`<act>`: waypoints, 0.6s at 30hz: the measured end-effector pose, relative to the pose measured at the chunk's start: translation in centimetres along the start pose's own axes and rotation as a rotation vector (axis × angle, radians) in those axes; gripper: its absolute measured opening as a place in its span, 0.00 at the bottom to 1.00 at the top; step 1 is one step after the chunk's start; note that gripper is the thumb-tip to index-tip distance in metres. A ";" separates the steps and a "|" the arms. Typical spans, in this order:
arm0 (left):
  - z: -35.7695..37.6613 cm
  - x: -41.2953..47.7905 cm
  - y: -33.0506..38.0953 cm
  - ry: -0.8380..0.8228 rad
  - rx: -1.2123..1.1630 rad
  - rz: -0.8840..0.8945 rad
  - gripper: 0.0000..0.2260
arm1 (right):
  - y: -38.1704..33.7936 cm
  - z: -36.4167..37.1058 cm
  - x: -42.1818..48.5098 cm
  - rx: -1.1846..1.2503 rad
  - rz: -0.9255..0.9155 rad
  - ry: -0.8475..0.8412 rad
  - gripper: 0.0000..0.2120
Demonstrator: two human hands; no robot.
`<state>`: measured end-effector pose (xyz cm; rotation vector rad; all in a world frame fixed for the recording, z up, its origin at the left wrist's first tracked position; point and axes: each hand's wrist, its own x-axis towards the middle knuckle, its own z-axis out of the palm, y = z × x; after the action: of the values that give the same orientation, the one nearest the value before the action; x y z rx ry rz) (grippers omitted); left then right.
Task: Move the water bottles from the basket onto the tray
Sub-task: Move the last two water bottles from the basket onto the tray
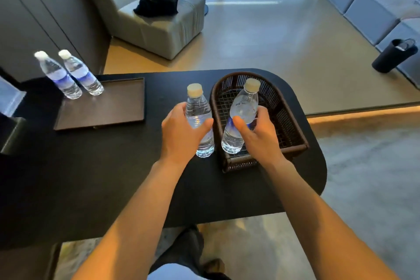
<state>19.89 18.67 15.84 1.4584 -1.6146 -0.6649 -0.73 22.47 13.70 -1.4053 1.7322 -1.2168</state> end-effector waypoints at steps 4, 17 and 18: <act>-4.8 0.0 -2.6 0.077 0.032 -0.020 0.23 | -2.7 4.8 -0.4 -0.027 -0.031 -0.074 0.24; -20.4 7.7 -18.5 0.192 0.065 -0.192 0.23 | -9.4 27.5 4.4 -0.078 -0.006 -0.263 0.25; -21.4 8.6 -19.9 0.201 0.064 -0.206 0.24 | -9.8 29.5 5.0 -0.080 -0.004 -0.275 0.26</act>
<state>48.83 9.79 12.13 1.6973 -1.3553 -0.5643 27.64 9.05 11.06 -1.5439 1.6014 -0.9153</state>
